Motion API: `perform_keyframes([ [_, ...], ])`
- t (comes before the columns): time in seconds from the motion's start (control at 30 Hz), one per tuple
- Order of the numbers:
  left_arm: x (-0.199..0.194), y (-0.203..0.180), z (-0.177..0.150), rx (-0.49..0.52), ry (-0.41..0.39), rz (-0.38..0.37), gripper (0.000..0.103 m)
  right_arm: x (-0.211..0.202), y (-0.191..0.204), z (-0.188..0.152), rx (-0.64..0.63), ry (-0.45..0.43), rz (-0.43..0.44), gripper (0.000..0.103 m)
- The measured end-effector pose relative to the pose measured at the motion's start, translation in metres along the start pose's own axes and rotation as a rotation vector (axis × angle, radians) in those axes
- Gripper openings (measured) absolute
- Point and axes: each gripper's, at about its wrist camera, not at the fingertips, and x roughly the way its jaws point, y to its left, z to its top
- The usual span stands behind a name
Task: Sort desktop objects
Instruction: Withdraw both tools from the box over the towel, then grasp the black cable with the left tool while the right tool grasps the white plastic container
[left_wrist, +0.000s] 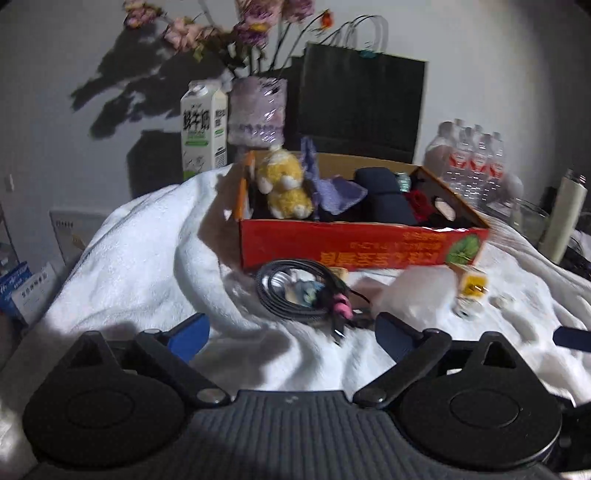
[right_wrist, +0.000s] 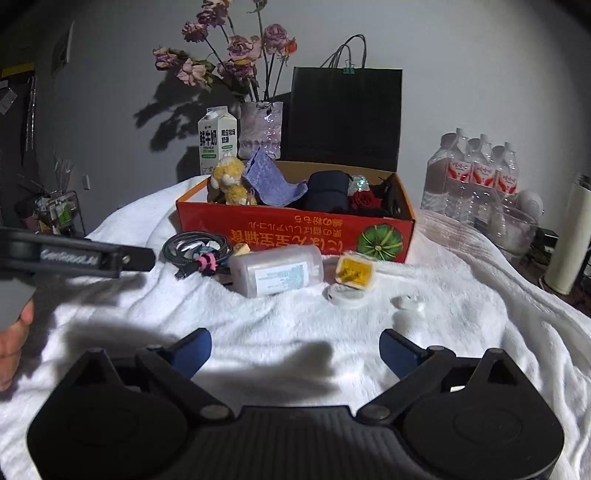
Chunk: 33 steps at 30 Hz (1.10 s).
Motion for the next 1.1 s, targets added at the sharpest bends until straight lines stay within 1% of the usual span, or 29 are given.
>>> perform_keyframes([
  [0.03, 0.01, 0.005, 0.005, -0.016, 0.01, -0.008, 0.095, 0.008, 0.001, 0.004, -0.003, 0.0, 0.005, 0.098],
  [0.17, 0.042, 0.022, 0.019, -0.081, 0.073, -0.008, 0.079, 0.043, 0.007, 0.02, -0.036, -0.006, 0.015, 0.098],
  [0.2, 0.048, 0.025, 0.021, -0.097, 0.079, -0.019, 0.079, 0.052, 0.008, 0.024, -0.05, -0.008, 0.016, 0.098],
  [0.27, 0.06, 0.03, 0.026, -0.12, 0.092, -0.03, 0.078, 0.069, 0.007, 0.031, -0.084, -0.008, 0.044, 0.098],
  [0.33, 0.072, 0.034, 0.029, -0.132, 0.104, -0.032, 0.073, 0.086, 0.004, 0.038, -0.098, 0.005, 0.07, 0.098],
  [0.37, 0.078, 0.035, 0.03, -0.137, 0.113, -0.035, 0.07, 0.094, 0.001, 0.041, -0.097, 0.01, 0.08, 0.098],
  [0.4, 0.084, 0.037, 0.031, -0.146, 0.125, -0.037, 0.062, 0.102, -0.001, 0.044, -0.092, 0.016, 0.084, 0.098],
  [0.43, 0.09, 0.038, 0.032, -0.155, 0.139, -0.043, 0.058, 0.109, -0.004, 0.047, -0.087, 0.022, 0.084, 0.098],
  [0.5, 0.101, 0.04, 0.033, -0.177, 0.17, -0.053, 0.039, 0.122, -0.007, 0.052, -0.091, 0.034, 0.116, 0.099],
  [0.53, 0.104, 0.04, 0.033, -0.186, 0.182, -0.057, 0.033, 0.128, -0.008, 0.053, -0.093, 0.045, 0.134, 0.099],
  [0.57, 0.106, 0.041, 0.032, -0.192, 0.188, -0.055, 0.02, 0.133, -0.008, 0.054, -0.095, 0.056, 0.147, 0.099],
  [0.6, 0.105, 0.041, 0.032, -0.19, 0.19, -0.055, 0.016, 0.137, -0.007, 0.054, -0.096, 0.062, 0.154, 0.099],
  [0.67, 0.1, 0.042, 0.03, -0.198, 0.187, -0.053, 0.014, 0.143, -0.005, 0.053, -0.102, 0.077, 0.157, 0.096],
  [0.7, 0.096, 0.042, 0.03, -0.203, 0.182, -0.055, 0.013, 0.145, -0.003, 0.053, -0.108, 0.091, 0.162, 0.089],
  [0.83, 0.066, 0.044, 0.032, -0.23, 0.145, -0.083, 0.008, 0.137, 0.001, 0.05, -0.12, 0.103, 0.155, 0.083],
  [0.9, 0.047, 0.042, 0.032, -0.231, 0.118, -0.097, 0.008, 0.128, 0.0, 0.051, -0.107, 0.104, 0.154, 0.083],
  [0.97, 0.025, 0.039, 0.029, -0.229, 0.092, -0.096, 0.008, 0.115, -0.002, 0.052, -0.09, 0.1, 0.152, 0.083],
  [1.03, 0.005, 0.039, 0.023, -0.245, 0.081, -0.105, 0.008, 0.097, -0.002, 0.052, -0.079, 0.081, 0.135, 0.083],
  [1.1, -0.018, 0.038, 0.016, -0.272, 0.075, -0.129, 0.008, 0.075, -0.002, 0.05, -0.072, 0.054, 0.114, 0.083],
])
